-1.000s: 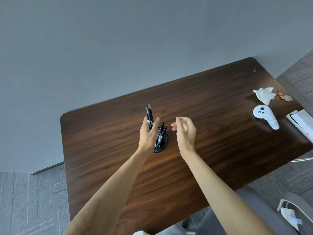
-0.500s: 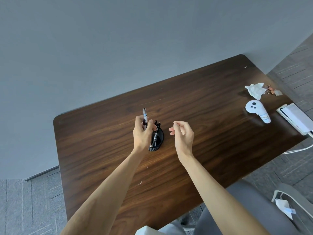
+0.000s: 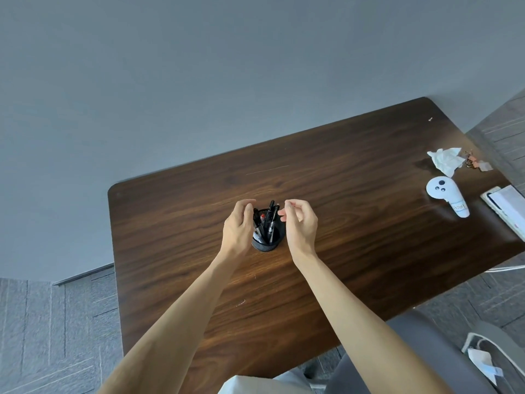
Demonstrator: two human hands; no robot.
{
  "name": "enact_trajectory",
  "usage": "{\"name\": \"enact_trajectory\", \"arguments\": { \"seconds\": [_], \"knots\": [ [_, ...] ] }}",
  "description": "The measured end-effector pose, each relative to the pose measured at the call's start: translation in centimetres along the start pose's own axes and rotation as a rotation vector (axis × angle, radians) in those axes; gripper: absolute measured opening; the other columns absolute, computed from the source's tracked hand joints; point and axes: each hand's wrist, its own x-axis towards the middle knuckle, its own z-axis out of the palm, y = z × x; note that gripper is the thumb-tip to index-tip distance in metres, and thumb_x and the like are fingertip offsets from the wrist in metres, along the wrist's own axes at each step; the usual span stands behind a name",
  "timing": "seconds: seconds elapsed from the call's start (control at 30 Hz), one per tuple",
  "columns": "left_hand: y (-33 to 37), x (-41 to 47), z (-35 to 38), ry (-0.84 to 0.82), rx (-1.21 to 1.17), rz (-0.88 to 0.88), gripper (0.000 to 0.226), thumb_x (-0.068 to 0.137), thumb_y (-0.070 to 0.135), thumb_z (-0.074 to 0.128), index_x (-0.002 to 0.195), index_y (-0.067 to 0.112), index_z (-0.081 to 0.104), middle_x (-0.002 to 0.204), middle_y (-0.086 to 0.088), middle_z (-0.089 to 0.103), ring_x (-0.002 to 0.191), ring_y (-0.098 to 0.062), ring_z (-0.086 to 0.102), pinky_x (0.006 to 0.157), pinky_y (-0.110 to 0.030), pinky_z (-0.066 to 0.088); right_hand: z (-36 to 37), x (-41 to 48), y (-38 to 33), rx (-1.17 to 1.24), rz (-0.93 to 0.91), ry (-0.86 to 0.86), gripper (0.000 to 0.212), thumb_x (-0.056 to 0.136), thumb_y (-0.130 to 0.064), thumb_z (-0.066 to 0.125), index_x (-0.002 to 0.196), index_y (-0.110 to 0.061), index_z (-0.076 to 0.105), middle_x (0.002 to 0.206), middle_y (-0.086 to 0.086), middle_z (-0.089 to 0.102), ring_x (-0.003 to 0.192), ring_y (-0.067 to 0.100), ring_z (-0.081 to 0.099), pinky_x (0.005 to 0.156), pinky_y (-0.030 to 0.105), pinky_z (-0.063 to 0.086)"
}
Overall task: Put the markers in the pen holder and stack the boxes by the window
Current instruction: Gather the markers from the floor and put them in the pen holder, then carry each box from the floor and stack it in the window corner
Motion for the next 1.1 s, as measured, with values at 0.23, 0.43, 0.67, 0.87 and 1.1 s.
{"name": "enact_trajectory", "arguments": {
  "seconds": [0.23, 0.43, 0.67, 0.87, 1.1],
  "knots": [
    [0.4, -1.4, -3.7, 0.048, 0.014, -0.079, 0.036, 0.104, 0.038, 0.032, 0.13, 0.028, 0.054, 0.122, 0.013, 0.064, 0.097, -0.005, 0.06, 0.088, -0.023, 0.046, 1.0, -0.7, -0.7, 0.021, 0.103, 0.009, 0.015, 0.097, -0.021, 0.057, 0.104, -0.01, 0.066, 0.088, 0.005, 0.072, 0.078, 0.011, 0.067, 0.07, 0.019, 0.05],
    [-1.0, -3.1, -7.8, 0.048, -0.082, -0.147, 0.034, 0.101, 0.044, 0.029, 0.119, 0.028, 0.054, 0.113, 0.012, 0.069, 0.108, -0.008, 0.061, 0.1, -0.038, 0.045, 2.7, -4.3, -1.6, 0.073, 0.146, 0.05, 0.008, 0.098, -0.018, 0.056, 0.098, -0.016, 0.064, 0.086, 0.005, 0.072, 0.069, 0.012, 0.066, 0.066, 0.025, 0.052],
    [-2.4, -6.6, -13.2, -0.059, -0.241, -0.155, 0.028, 0.101, 0.033, 0.034, 0.113, 0.024, 0.058, 0.104, 0.004, 0.072, 0.102, -0.014, 0.066, 0.094, -0.038, 0.05, 5.6, -12.0, -1.9, 0.078, 0.16, 0.046, 0.011, 0.097, -0.014, 0.058, 0.096, -0.021, 0.065, 0.09, 0.001, 0.073, 0.075, 0.011, 0.071, 0.067, 0.024, 0.059],
    [-5.0, -11.7, -16.5, -0.32, -0.184, -0.134, 0.028, 0.102, 0.03, 0.035, 0.11, 0.02, 0.06, 0.107, -0.001, 0.071, 0.1, -0.019, 0.066, 0.091, -0.037, 0.049, 4.4, -22.4, 0.3, 0.14, 0.168, 0.188, 0.016, 0.095, -0.016, 0.061, 0.109, -0.016, 0.068, 0.099, 0.001, 0.075, 0.09, 0.013, 0.074, 0.076, 0.027, 0.06],
    [-6.0, -21.9, -12.5, -0.715, -0.034, -0.066, 0.027, 0.101, 0.025, 0.039, 0.111, 0.015, 0.062, 0.109, 0.003, 0.068, 0.103, -0.016, 0.063, 0.088, -0.035, 0.05, -2.6, -35.6, 3.5, 0.25, 0.158, 0.555, 0.013, 0.096, -0.017, 0.059, 0.108, -0.018, 0.064, 0.097, -0.003, 0.073, 0.092, 0.013, 0.071, 0.072, 0.024, 0.058]
  ]
}}
